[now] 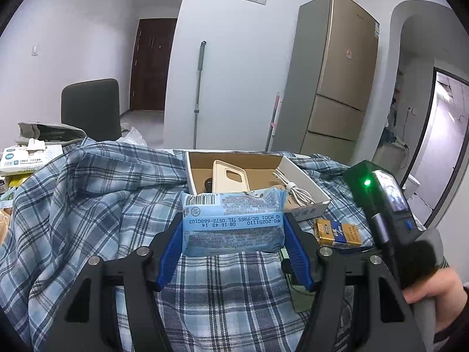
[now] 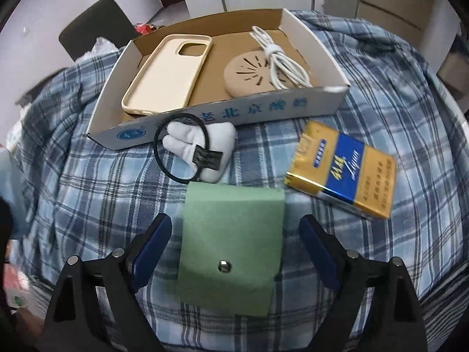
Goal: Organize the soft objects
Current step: 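Hold the blue packet up with the left gripper while the right gripper grasps the green pouch, then carry the blue packet and green pouch over the box with both grippers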
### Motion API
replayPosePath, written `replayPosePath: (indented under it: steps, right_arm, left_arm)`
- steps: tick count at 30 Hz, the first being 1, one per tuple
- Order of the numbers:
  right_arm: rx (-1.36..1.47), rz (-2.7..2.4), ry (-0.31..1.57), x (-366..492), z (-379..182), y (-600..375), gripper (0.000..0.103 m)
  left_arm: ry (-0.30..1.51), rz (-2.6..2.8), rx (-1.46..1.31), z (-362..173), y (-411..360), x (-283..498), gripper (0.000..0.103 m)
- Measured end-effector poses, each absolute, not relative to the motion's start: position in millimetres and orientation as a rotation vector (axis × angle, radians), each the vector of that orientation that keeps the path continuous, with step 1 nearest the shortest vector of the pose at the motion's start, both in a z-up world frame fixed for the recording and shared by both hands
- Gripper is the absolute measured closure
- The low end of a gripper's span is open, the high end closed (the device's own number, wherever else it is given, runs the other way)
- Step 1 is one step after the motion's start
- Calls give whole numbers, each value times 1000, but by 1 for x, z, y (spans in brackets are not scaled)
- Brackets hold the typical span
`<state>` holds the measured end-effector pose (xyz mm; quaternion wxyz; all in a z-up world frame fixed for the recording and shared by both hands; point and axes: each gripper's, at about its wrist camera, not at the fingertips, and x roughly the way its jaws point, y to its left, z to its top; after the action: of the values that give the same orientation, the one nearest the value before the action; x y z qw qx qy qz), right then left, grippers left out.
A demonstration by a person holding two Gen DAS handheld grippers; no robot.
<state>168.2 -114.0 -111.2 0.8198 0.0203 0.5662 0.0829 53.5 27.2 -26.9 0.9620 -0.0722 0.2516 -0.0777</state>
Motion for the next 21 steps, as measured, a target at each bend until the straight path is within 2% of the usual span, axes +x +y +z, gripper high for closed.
replayPosePath:
  steps: [1,3,10,15,21]
  right_arm:
    - [24,171,1199,168,-113,-110,17]
    - [-56,147,1181,166,-114,-102,32]
    - [-63,225,1168,158,-105,-114,32]
    - [-227,265,1012,136,-86,-128,32]
    - [-120,358,858,117,-55,-158,32]
  left_arm:
    - [510,-156,-148,-27,28,53,36]
    - [509,-158,-153,-27,28,52,36]
    - [531,-182,-158,-28,29,56,36]
    - [511,-181,-147,-26,26,52,36]
    - [381,-128,-53,-3,18,24,36]
